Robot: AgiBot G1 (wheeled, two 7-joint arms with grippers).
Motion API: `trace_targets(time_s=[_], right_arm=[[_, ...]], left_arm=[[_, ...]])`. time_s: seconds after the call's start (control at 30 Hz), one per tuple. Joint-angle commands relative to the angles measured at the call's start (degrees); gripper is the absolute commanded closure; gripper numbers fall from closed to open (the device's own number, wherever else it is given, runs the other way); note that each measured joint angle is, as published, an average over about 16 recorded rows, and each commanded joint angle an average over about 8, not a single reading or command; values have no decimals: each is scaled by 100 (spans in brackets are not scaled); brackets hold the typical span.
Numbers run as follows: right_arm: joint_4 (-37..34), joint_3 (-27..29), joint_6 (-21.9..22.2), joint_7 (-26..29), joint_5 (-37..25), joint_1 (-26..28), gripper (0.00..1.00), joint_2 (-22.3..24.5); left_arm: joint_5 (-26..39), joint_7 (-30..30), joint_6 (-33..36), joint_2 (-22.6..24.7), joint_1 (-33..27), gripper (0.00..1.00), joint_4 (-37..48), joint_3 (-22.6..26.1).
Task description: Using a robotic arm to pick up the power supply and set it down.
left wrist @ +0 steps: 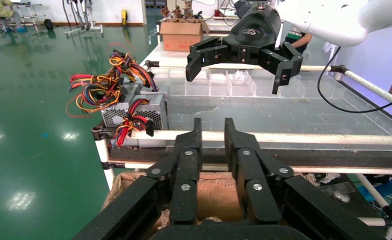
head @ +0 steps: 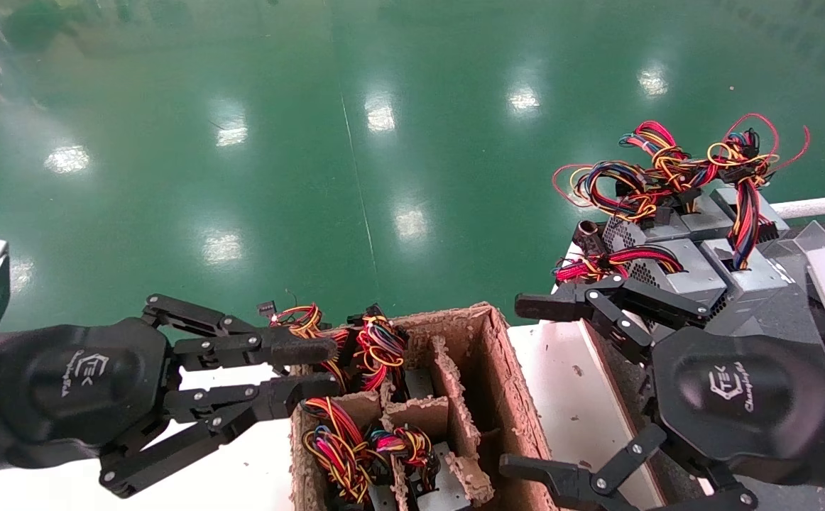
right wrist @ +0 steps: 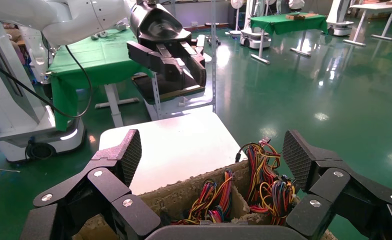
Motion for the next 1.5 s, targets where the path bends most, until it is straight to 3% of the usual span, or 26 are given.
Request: trace_targets(time_s=[0.03, 0.23, 0.5, 0.87, 1.2, 1.23, 1.47, 1.5], right_arm=[[0, 0, 0, 0, 0, 0, 0, 0], [0, 0, 0, 0, 0, 0, 0, 0], [0, 0, 0, 0, -1, 0, 0, 0], [28, -151, 240, 43, -385, 7, 0, -70], [108, -1016, 826, 835, -1961, 445, 0, -639], [119, -1103, 874, 914, -2107, 484, 6, -719], [36, -1554, 1094, 1183, -2812, 624, 93, -1253], [20, -1595, 1118, 1186, -2871, 628, 100, -1318]], left_arm=[[-1, 0, 0, 0, 0, 100, 0, 0], [-1, 0, 0, 0, 0, 98, 0, 0], [-1, 0, 0, 0, 0, 0, 0, 0], [-3, 3, 1, 0, -3, 0, 5, 4], [-6, 6, 0, -1, -4, 0, 6, 9], [-6, 6, 0, -1, -5, 0, 6, 9], [-8, 7, -1, -3, -5, 0, 6, 12], [-8, 7, -1, -3, -5, 0, 6, 13]])
